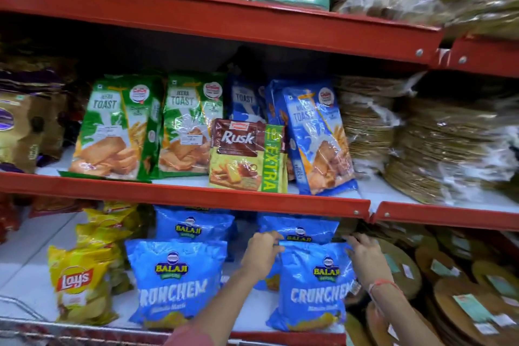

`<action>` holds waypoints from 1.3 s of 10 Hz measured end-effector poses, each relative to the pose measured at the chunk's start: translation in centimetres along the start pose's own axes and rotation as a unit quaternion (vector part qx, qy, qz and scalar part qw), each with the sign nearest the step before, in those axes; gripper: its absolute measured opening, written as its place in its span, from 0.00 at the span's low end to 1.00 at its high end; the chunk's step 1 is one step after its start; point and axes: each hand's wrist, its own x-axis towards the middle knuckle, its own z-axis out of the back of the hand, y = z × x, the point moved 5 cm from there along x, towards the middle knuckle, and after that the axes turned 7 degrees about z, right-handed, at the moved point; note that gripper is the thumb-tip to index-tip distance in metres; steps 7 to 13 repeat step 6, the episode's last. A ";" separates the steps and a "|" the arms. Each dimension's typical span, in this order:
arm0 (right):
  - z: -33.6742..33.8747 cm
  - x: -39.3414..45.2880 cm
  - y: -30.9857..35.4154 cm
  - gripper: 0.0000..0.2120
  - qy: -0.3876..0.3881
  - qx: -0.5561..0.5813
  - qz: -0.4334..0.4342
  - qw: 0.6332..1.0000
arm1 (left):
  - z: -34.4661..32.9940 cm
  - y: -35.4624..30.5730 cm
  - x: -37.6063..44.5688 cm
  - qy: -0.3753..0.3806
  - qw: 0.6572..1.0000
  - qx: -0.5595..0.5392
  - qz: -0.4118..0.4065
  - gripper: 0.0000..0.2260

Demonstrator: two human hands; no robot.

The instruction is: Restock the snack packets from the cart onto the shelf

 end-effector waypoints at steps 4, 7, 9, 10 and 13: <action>1.2 -0.7 3.5 0.19 -0.045 0.053 0.037 0.997 | 2.8 3.3 0.1 -0.043 0.999 0.015 0.019 0.06; 2.6 -1.1 4.6 0.14 -0.067 0.058 0.013 0.996 | 3.2 2.1 -0.7 -0.050 0.997 0.051 -0.010 0.14; 2.6 -1.1 4.6 0.14 -0.067 0.058 0.013 0.996 | 3.2 2.1 -0.7 -0.050 0.997 0.051 -0.010 0.14; 2.6 -1.1 4.6 0.14 -0.067 0.058 0.013 0.996 | 3.2 2.1 -0.7 -0.050 0.997 0.051 -0.010 0.14; 2.6 -1.1 4.6 0.14 -0.067 0.058 0.013 0.996 | 3.2 2.1 -0.7 -0.050 0.997 0.051 -0.010 0.14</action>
